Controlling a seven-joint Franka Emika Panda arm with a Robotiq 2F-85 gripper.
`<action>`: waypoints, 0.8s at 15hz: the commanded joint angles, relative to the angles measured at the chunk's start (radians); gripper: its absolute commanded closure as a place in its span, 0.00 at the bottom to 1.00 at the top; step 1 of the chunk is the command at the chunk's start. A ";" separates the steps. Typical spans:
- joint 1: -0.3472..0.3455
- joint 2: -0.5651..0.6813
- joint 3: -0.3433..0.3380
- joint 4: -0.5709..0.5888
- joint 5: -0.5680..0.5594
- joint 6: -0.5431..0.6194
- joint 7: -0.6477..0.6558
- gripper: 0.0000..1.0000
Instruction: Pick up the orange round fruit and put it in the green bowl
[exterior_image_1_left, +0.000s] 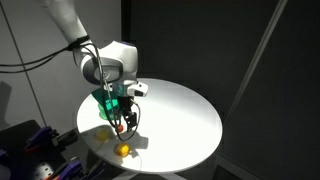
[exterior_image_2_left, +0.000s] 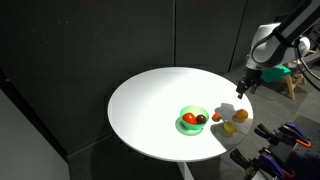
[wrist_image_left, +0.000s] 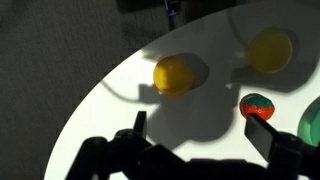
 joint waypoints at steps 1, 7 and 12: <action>0.005 0.030 0.000 -0.005 -0.008 0.036 0.048 0.00; 0.011 0.081 -0.011 -0.004 -0.018 0.055 0.100 0.00; 0.012 0.118 -0.022 -0.003 -0.018 0.055 0.134 0.00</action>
